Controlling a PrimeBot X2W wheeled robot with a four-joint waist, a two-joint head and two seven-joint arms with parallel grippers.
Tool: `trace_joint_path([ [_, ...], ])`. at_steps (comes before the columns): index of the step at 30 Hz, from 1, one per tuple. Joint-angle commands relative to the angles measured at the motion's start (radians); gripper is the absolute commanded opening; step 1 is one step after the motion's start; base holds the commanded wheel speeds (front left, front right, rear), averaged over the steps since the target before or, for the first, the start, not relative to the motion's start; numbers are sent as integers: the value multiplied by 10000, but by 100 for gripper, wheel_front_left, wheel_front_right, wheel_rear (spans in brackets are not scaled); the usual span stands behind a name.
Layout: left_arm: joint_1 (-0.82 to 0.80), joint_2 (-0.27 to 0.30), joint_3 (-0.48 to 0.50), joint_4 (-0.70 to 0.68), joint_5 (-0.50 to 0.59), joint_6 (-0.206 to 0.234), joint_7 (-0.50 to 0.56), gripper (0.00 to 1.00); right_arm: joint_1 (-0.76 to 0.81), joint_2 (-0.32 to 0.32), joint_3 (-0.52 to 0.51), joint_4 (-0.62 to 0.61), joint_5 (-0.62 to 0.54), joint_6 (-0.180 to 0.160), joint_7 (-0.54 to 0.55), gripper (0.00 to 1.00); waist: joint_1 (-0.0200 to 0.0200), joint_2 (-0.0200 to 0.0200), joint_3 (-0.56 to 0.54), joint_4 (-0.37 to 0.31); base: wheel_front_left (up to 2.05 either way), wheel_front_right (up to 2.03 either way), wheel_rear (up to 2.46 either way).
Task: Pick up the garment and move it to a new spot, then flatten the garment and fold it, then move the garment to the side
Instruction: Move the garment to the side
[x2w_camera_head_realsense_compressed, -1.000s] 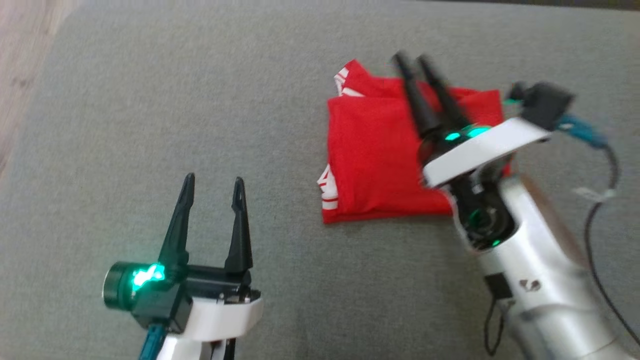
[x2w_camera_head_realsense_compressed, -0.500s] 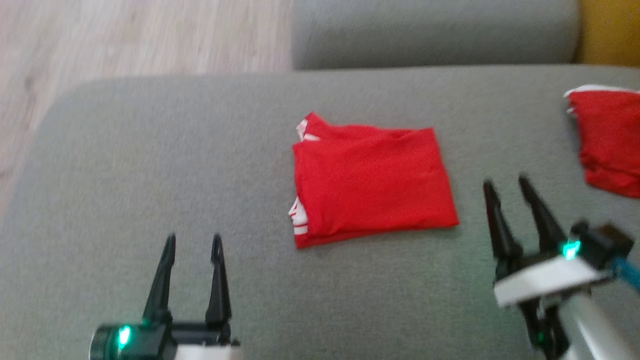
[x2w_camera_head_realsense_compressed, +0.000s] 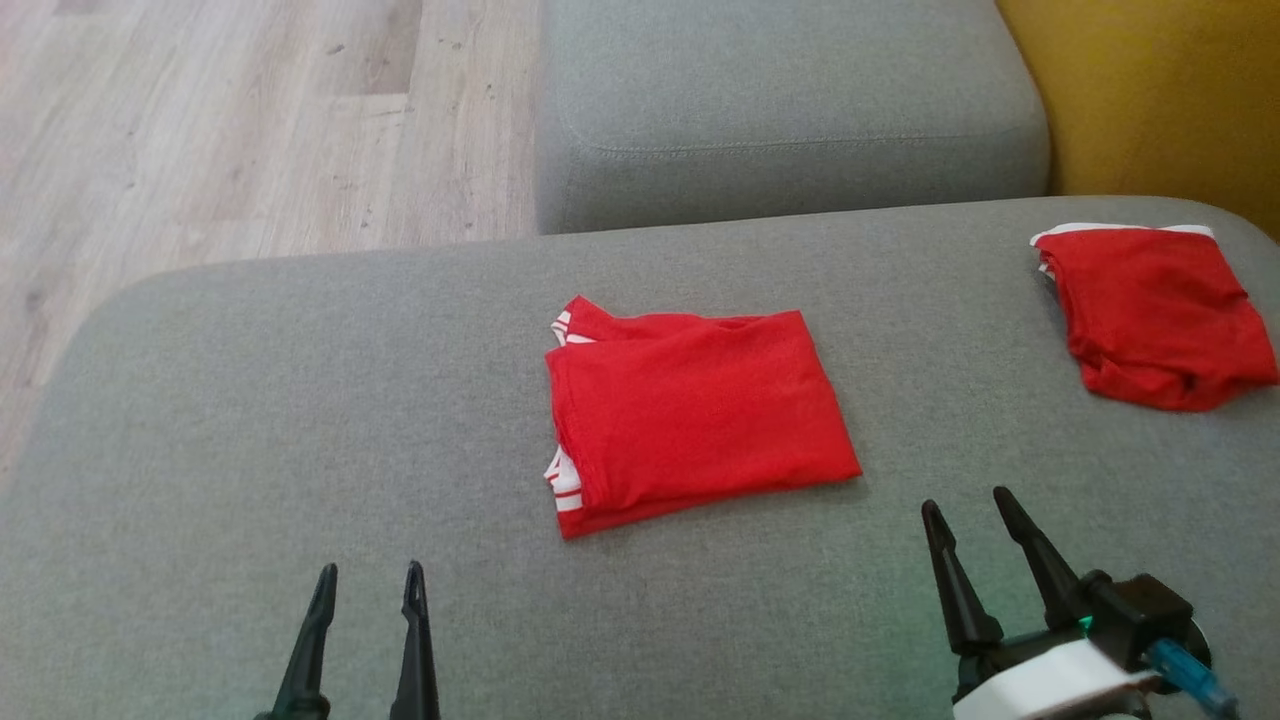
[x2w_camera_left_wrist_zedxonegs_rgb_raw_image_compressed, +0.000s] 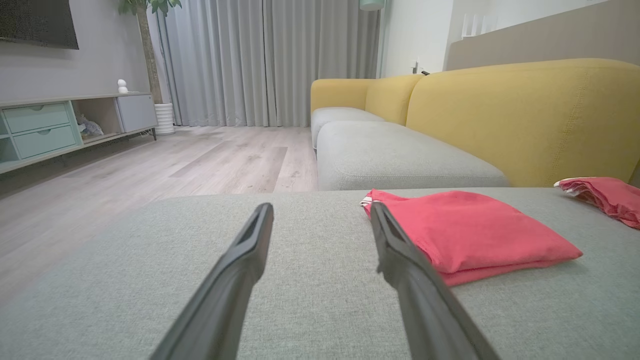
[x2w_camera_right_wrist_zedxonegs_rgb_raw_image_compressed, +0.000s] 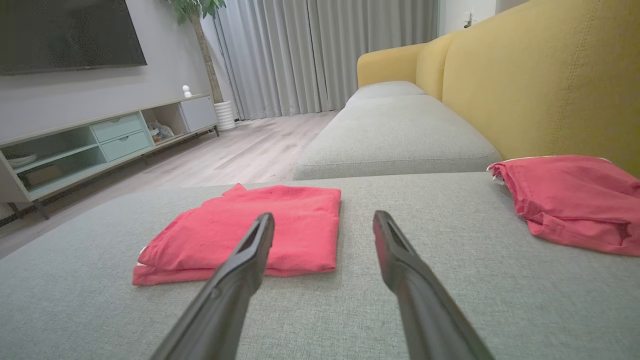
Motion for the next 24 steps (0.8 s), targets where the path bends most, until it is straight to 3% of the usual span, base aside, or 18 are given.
trace_joint_path([
  [1,-254,-46,396,-266,96,-34,-51,100,-333,-12,163,-272,-88,69,-107,100,1,0,-7,-7,0,0,0],
  [24,-276,-66,481,-185,71,-39,-51,100,-463,242,79,444,-44,69,-108,100,1,0,329,-136,0,0,0],
])
